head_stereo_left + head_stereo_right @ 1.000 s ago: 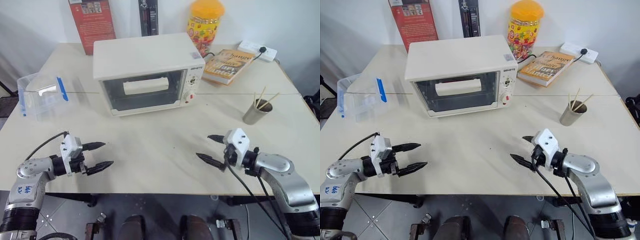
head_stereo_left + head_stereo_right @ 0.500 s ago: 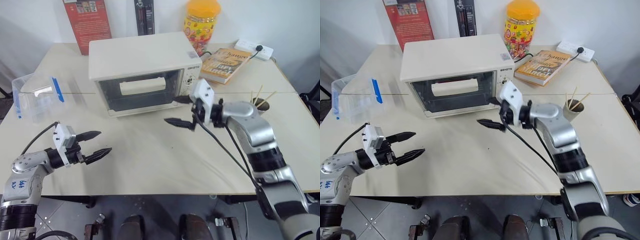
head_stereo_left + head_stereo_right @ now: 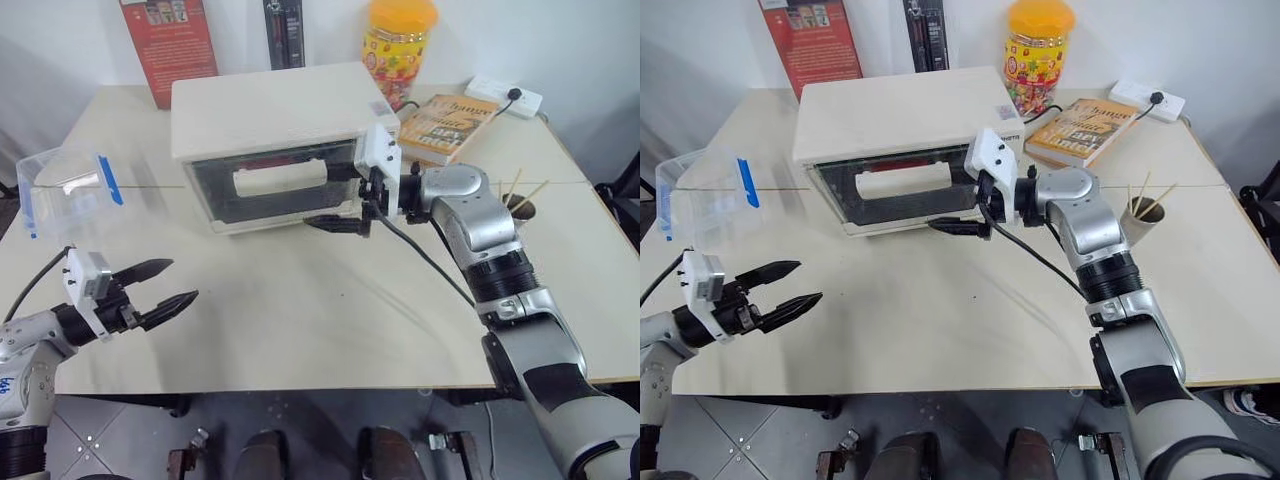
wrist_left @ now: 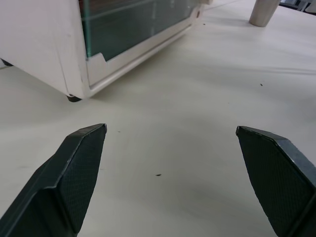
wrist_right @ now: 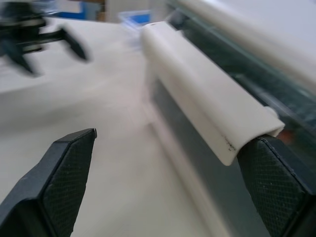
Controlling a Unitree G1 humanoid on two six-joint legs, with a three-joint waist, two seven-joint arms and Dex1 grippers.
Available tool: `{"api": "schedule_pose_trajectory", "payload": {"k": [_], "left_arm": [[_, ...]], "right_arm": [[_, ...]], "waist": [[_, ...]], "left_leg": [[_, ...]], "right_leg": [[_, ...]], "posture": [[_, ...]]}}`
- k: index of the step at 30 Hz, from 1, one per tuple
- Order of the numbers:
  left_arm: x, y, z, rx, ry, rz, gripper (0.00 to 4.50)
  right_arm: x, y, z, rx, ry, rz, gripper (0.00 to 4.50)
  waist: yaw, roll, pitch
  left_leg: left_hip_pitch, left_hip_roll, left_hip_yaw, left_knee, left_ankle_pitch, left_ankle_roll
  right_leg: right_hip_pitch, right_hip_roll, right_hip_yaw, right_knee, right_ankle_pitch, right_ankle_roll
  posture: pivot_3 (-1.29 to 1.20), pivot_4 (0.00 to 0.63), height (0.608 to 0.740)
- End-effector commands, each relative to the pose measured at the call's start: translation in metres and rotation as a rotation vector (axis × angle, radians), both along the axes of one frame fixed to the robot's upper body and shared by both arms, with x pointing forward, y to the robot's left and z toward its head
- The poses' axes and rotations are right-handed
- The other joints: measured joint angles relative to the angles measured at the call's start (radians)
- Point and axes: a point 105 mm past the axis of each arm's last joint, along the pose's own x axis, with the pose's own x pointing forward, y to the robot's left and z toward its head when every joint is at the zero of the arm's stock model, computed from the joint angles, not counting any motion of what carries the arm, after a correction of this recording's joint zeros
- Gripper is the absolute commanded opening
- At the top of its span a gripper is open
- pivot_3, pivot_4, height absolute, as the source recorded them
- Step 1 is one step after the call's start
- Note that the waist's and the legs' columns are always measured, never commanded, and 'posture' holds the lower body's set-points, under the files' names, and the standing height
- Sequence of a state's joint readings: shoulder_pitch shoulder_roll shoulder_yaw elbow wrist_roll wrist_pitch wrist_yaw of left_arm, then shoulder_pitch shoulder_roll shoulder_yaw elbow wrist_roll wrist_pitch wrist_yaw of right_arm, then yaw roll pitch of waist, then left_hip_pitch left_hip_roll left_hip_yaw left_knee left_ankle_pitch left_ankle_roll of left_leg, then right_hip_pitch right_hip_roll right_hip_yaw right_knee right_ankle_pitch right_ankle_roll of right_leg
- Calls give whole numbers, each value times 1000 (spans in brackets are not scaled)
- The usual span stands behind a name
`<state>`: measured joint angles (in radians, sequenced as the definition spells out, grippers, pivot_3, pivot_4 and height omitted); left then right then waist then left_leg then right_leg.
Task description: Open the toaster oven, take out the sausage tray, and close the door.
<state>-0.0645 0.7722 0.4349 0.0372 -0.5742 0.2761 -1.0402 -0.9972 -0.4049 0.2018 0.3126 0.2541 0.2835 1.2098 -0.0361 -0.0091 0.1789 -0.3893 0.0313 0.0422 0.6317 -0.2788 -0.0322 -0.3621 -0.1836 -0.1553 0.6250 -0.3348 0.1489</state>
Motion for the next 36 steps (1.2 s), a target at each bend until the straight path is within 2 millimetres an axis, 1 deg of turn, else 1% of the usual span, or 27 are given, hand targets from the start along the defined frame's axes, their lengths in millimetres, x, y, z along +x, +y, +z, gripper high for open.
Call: {"api": "schedule_pose_trajectory", "payload": {"k": [1, 4, 6, 8, 10, 11, 13, 15, 16, 17, 19, 21, 22, 24, 28, 31, 34, 36], "left_arm": [[-1, 15, 17, 22, -18, 43, 4476], [2, 25, 23, 43, -11, 79, 4476], [2, 27, 34, 54, -44, 53, 4476], [4, 29, 41, 58, -62, 46, 4092], [7, 27, 54, 18, -77, 21, 3615], [8, 25, 61, -4, -85, -4, 3301], [9, 22, 69, -28, -92, -36, 2837], [11, 18, 75, -46, -89, -85, 2188], [11, 16, 77, -53, -89, -104, 1942], [12, 14, 79, -66, -91, -127, 1566], [15, 12, 81, -84, -91, -153, 977], [23, 4, 78, -88, -76, -194, 268], [26, 1, 76, -82, -64, -208, 45], [37, -8, 70, -70, -54, -222, 45], [52, -21, 59, -57, -22, -247, 45], [66, -36, 50, -36, 10, -270, 45], [68, -42, 47, -26, 30, -303, 45], [71, -45, 47, -22, 31, -319, 45]], "right_arm": [[-25, 7, 0, -31, -24, 116, 4500], [-29, 4, -9, -52, -7, 109, 4500], [-31, 2, -16, -67, -3, 99, 4500], [-32, 2, -18, -69, 2, 93, 4500], [-34, 1, -21, -65, 10, 85, 4500], [-34, 1, -22, -63, 13, 81, 4500], [-35, 1, -24, -62, 16, 76, 4500], [-36, 1, -26, -59, 20, 66, 4500], [-37, 1, -27, -57, 22, 62, 4500], [-37, 1, -27, -52, 25, 57, 4500], [-38, 0, -28, -43, 30, 50, 4500], [-41, 0, -29, -27, 36, 42, 4500], [-42, 1, -29, -22, 38, 38, 4500], [-44, 1, -30, -10, 40, 30, 4500], [-47, 1, -31, 3, 45, 9, 4500], [-50, -1, -32, 14, 49, -20, 4500], [-52, -5, -35, 3, 60, -54, 4500], [-56, -13, -41, -27, 78, -83, 4500]], "waist": [[-4, 0, 0], [-9, 0, 0], [-7, 0, 0], [-6, 0, 0], [-6, 0, 0], [-5, -1, 0], [-2, -1, 0], [-3, -1, 0], [-2, -1, 0], [-2, -1, 0], [-2, -1, 0], [1, -1, 0], [3, -1, 0], [5, -1, 0], [3, -1, 0], [6, -2, 0], [5, -2, 0], [5, -2, 0]], "left_leg": [[0, 0, 0, 0, 0, 0], [0, 0, 1, -1, 0, 0], [0, 0, 1, 0, 0, 0], [0, 0, 1, 0, 0, 0], [0, 0, 2, 0, 0, 0], [0, 0, 2, 0, 0, 0], [0, 0, 1, 0, 0, 0], [0, 0, 2, 0, 0, 0], [0, 0, 2, 0, 0, 0], [0, 0, 2, 0, 0, 0], [0, 0, 2, 0, 0, 0], [0, 0, 2, 0, 0, 0], [0, 0, 2, 0, 0, 0], [0, 0, 2, 0, 0, 0], [0, 0, 2, 0, 0, 0], [-1, 0, 2, 0, 0, 0], [-1, 0, 2, 1, 0, 0], [-1, 0, 2, 0, 0, 0]], "right_leg": [[0, 0, 0, 0, 0, 0], [-1, 0, 0, 0, 0, 0], [-1, 0, 0, 0, 0, 0], [-1, 0, 0, 0, 0, 0], [-1, 0, 1, 0, 0, 0], [-2, 0, 0, 0, 0, 0], [-2, 0, 0, 1, 0, 0], [-2, 0, 1, 1, 0, 0], [-2, 0, 1, 1, 0, 0], [-2, 0, 0, 1, 0, 0], [-2, 0, 0, 1, 0, 0], [-2, 0, 1, 1, 0, 0], [-2, 0, 0, 1, 0, 0], [-1, 0, 1, 1, 0, 0], [-2, 0, 1, 1, 0, 0], [-2, 0, 0, 1, 0, 0], [-2, 0, 0, 1, 0, 0], [-3, 0, 0, 1, 0, 0]], "posture": [[0, 150, 740], [0, 150, 740], [0, 150, 740], [0, 150, 740], [0, 150, 740], [0, 150, 740], [0, 150, 740], [0, 150, 740], [0, 150, 740], [0, 150, 740], [0, 150, 740], [0, 150, 740], [0, 150, 740], [0, 150, 740], [0, 150, 740], [0, 150, 740], [0, 150, 740], [0, 150, 740]]}}
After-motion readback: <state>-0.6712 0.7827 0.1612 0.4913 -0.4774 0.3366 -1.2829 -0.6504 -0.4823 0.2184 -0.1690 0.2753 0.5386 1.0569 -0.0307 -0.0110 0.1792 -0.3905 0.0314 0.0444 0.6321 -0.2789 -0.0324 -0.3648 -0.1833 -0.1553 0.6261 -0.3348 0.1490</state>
